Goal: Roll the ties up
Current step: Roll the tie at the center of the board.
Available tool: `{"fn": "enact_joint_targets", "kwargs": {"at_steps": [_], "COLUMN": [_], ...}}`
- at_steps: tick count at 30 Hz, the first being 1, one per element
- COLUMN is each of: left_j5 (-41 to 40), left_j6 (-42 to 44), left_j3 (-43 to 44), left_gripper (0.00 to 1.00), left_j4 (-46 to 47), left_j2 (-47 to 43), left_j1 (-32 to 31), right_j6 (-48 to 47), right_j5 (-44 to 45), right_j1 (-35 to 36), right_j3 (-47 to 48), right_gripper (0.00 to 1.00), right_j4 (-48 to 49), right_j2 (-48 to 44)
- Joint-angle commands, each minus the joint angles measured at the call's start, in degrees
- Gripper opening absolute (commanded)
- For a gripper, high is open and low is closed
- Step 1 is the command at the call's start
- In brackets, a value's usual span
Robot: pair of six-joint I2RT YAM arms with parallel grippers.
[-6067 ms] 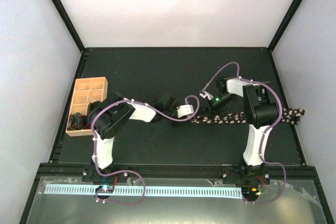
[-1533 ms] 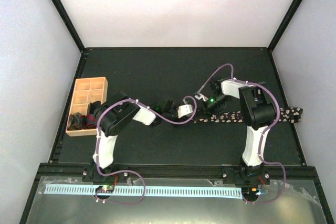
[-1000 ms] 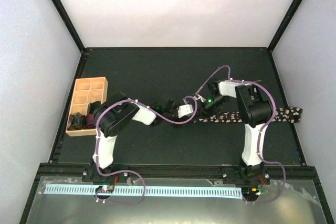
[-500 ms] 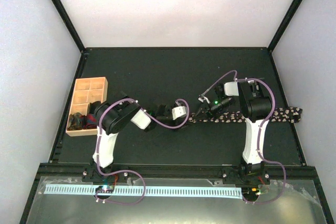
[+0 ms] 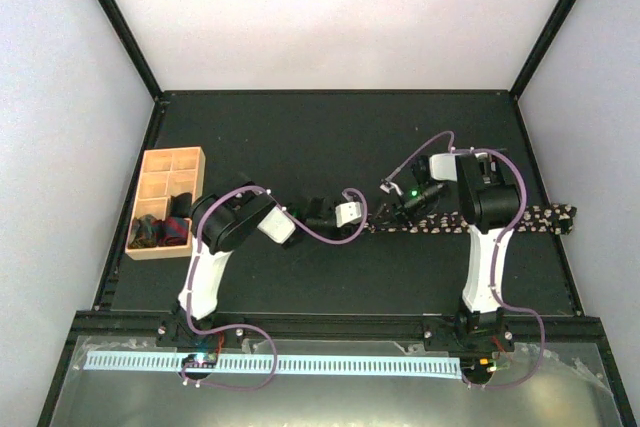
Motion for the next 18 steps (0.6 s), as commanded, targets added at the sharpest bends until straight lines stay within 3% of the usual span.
{"fn": "enact_joint_targets", "kwargs": {"at_steps": [1,5,18], "left_j5": [-6.48,-8.41,-8.85], "left_j6": [4.00,4.09,3.93], "left_j3": [-0.64,-0.53,1.55], "left_gripper": [0.38,0.38,0.40], "left_j4": [-18.06,-24.16,-28.32], "left_j2": [-1.53,-3.98,-4.20], "left_j1": [0.01,0.01,-0.58], "right_j6": [-0.04,-0.28,5.14], "right_j5": [9.97,11.50,8.04], "right_j1": [-0.37,-0.39,5.09], "right_j3": [1.59,2.18,3.70], "right_gripper": [0.32,0.38,0.36], "right_j4": [-0.18,-1.24,3.29], "right_j2": [-3.98,-7.82,-4.93]}}
